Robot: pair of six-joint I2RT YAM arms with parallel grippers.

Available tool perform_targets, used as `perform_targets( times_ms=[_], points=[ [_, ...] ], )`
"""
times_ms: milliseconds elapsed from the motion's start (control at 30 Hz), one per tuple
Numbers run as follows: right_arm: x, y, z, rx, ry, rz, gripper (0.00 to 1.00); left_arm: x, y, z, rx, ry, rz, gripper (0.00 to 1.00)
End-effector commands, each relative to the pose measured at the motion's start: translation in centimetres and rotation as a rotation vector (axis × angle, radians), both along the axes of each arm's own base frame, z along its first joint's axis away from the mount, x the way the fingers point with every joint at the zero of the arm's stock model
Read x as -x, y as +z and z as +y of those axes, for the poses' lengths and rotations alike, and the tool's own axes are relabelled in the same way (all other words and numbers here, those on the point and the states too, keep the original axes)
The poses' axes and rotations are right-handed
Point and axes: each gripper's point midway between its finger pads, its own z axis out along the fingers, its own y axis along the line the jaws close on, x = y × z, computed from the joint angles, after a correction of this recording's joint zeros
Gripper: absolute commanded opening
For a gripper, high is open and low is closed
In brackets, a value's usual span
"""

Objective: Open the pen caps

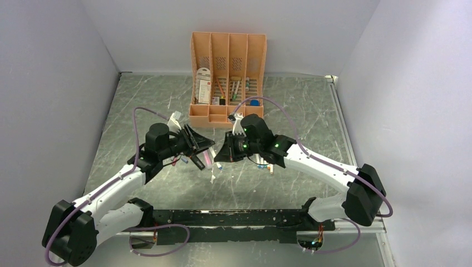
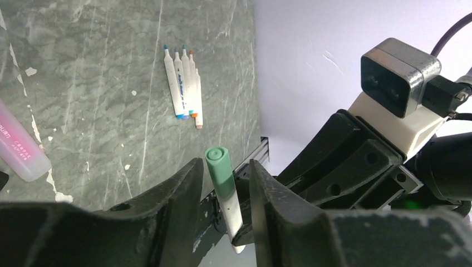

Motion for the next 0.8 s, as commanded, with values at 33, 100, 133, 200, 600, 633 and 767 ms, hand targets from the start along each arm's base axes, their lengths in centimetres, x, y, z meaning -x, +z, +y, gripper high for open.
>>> perform_targets(
  times_ms=[33,100,133,200,600,633,767],
  points=[
    [-0.2,-0.2,0.1,0.001,-0.012,-0.008,0.0,0.3,0.9,-0.5,0.02,-0.021,-0.034,0.41],
    [-0.2,-0.4,0.0,0.007,-0.016,-0.007,0.0,0.3,0.9,-0.7,0.018,-0.027,-0.033,0.38],
    [-0.2,-0.5,0.0,0.008,-0.017,-0.006,0.0,0.3,1.0,-0.8,0.017,-0.029,-0.034,0.31],
    [-0.2,-0.5,0.0,0.01,-0.02,-0.004,0.0,0.4,0.8,-0.8,0.01,-0.032,-0.029,0.25],
    [-1.0,-0.7,0.1,0.043,-0.037,-0.016,0.32,0.4,0.9,-1.5,-0.006,-0.057,-0.025,0.11],
    [-1.0,-1.0,0.1,0.053,-0.035,-0.015,0.32,0.4,0.9,-1.5,-0.006,-0.059,-0.025,0.11],
    [-1.7,-0.4,0.8,0.054,-0.028,-0.03,0.32,0.4,1.0,-1.7,-0.006,-0.059,-0.028,0.11]
  ],
)
